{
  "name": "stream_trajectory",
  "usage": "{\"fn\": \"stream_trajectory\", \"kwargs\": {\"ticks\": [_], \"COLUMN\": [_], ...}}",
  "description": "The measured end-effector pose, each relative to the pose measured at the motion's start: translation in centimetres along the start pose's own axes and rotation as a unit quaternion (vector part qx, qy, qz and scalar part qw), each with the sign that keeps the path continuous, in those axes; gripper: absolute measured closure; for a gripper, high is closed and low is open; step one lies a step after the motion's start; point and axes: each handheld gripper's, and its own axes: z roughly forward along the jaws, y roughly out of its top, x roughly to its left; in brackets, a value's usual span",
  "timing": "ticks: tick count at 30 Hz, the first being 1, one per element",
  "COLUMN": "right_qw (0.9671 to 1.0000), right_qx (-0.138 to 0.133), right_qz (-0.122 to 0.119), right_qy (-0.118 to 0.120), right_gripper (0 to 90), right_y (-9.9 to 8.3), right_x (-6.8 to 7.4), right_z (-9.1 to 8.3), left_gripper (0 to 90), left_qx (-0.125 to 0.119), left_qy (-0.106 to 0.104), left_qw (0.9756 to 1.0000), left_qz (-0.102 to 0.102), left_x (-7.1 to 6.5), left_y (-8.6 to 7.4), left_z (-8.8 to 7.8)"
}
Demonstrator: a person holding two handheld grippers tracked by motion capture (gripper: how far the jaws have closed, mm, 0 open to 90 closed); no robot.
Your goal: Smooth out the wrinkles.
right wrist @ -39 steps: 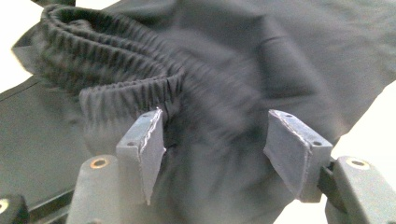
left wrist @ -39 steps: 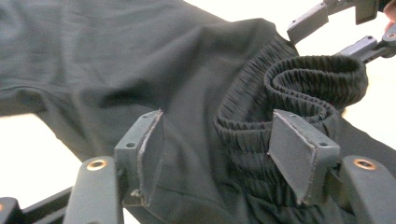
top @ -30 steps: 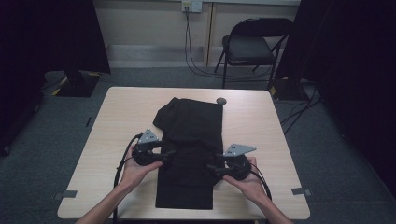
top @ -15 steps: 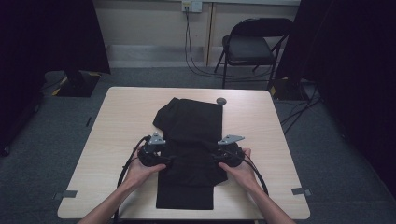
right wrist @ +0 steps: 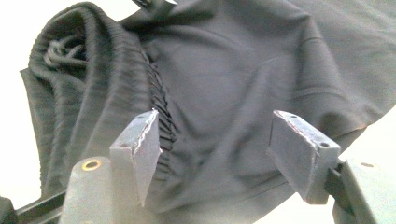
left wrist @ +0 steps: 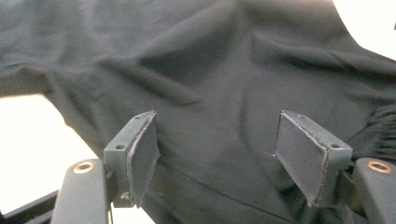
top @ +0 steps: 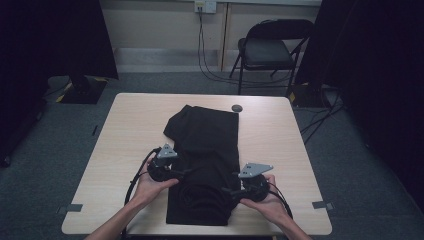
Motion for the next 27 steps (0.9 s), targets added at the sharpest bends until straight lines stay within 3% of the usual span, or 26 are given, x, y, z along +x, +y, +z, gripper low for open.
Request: {"fn": "stream_trajectory", "kwargs": {"ticks": [3,4,6,9,11,12,16,17,19,20,23,24,26,27], "right_qw": [0.9999,0.9999,0.9999,0.9998,0.9994,0.9993,0.9981,0.9981,0.9983,0.9977,0.9956,0.9950,0.9945,0.9948], "right_qx": [0.003,0.000,-0.002,-0.005,0.002,0.008,0.043,0.042,0.040,0.045,0.061,0.067,0.071,0.068], "right_qz": [-0.004,-0.004,-0.003,-0.008,-0.014,-0.020,-0.035,-0.031,-0.023,-0.030,-0.037,-0.042,-0.045,-0.043], "right_qy": [0.011,0.010,0.011,0.016,0.031,0.032,0.029,0.031,0.035,0.040,0.060,0.061,0.063,0.063], "right_gripper": [32.7,32.9,33.3,33.1,32.0,31.7,30.7,30.7,30.8,30.9,31.2,31.2,31.1,30.9], "right_y": [-0.2,-0.1,0.3,1.0,1.0,0.8,-0.7,-0.9,-1.3,-1.3,-1.4,-1.5,-1.6,-1.6], "right_x": [0.8,0.9,1.0,1.5,2.4,2.8,3.7,3.8,3.7,3.6,3.7,3.9,4.2,4.2], "right_z": [-0.2,-0.2,0.1,0.9,1.9,2.2,3.8,3.8,3.6,3.5,3.0,2.7,2.2,2.0], "left_gripper": [29.4,29.2,29.9,31.9,32.6,33.1,30.1,31.4,34.6,36.5,45.4,50.6,50.9,51.0], "left_qx": [0.005,0.010,0.021,0.045,0.057,0.064,0.056,0.053,0.029,0.020,0.009,0.013,0.018,0.022], "left_qy": [-0.023,-0.039,-0.046,-0.074,-0.077,-0.083,-0.097,-0.093,-0.065,-0.057,-0.019,-0.020,-0.011,-0.015], "left_qw": [0.9996,0.9988,0.9972,0.9932,0.9899,0.9888,0.9915,0.9925,0.9967,0.9978,0.9996,0.9996,0.9996,0.9996], "left_qz": [0.015,0.028,0.055,0.078,0.105,0.106,0.065,0.059,0.039,0.025,0.019,0.016,0.020,0.012], "left_x": [-1.3,-2.0,-3.1,-4.7,-5.3,-5.4,-4.6,-4.3,-3.4,-2.8,-1.5,-1.1,-0.5,-0.3], "left_y": [-0.1,-0.2,-0.6,-1.7,-2.4,-2.5,-2.2,-1.9,-1.5,-1.3,-1.0,-1.1,-1.3,-1.5], "left_z": [-0.4,-0.6,-1.0,-1.2,-1.4,-1.4,-1.1,-1.2,-1.5,-1.6,-1.5,-1.3,-0.7,-0.5]}}
